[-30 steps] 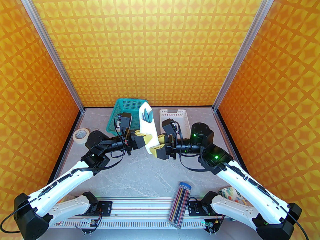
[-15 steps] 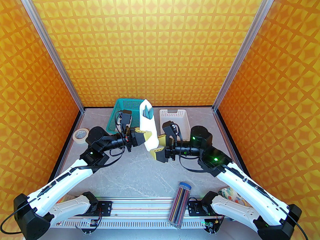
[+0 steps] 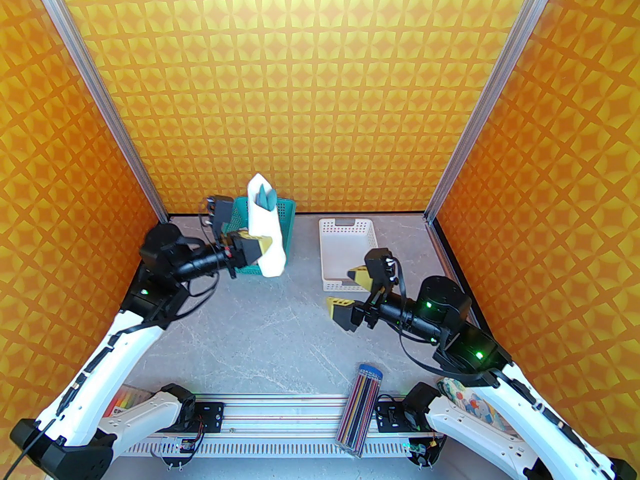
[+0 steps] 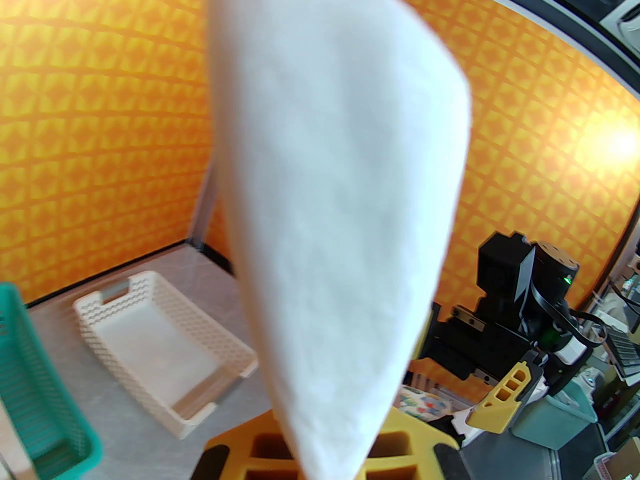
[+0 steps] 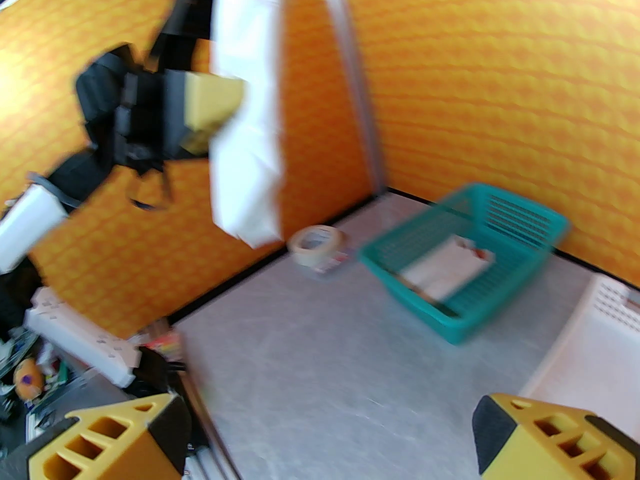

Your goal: Place the utensils on the paper napkin and roll it up

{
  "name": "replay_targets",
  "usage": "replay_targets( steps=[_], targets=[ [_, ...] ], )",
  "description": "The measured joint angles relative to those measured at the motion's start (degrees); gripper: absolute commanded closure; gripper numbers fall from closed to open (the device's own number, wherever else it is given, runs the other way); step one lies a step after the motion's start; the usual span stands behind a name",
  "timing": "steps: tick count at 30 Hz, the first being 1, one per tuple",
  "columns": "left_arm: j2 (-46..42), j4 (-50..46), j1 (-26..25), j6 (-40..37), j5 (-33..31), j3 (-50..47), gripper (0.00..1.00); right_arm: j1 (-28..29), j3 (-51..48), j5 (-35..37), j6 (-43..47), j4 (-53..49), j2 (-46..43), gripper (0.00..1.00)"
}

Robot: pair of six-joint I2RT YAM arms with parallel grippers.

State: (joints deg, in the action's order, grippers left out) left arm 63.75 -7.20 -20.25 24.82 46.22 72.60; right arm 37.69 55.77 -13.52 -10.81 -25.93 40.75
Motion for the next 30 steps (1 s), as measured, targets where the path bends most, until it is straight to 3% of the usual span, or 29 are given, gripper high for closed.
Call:
replay_targets(
  steps=[8, 15, 30],
  targets=[
    [13.68, -12.11, 9.68, -5.97, 4.52, 10.99, 1.00, 0.00, -5.31, 12.79, -2.62, -7.30, -1.77, 0.01],
    [26.21, -22.29, 17.11, -13.20, 5.03, 19.41, 1.00, 0.00, -9.29, 17.03, -4.98, -9.46, -0.96, 0.01],
    [52.63, -39.39, 18.97, -24.33, 1.27, 42.01, 1.00, 0.00, -10.75, 18.10, -6.82, -9.42, 4.94, 0.01]
  ],
)
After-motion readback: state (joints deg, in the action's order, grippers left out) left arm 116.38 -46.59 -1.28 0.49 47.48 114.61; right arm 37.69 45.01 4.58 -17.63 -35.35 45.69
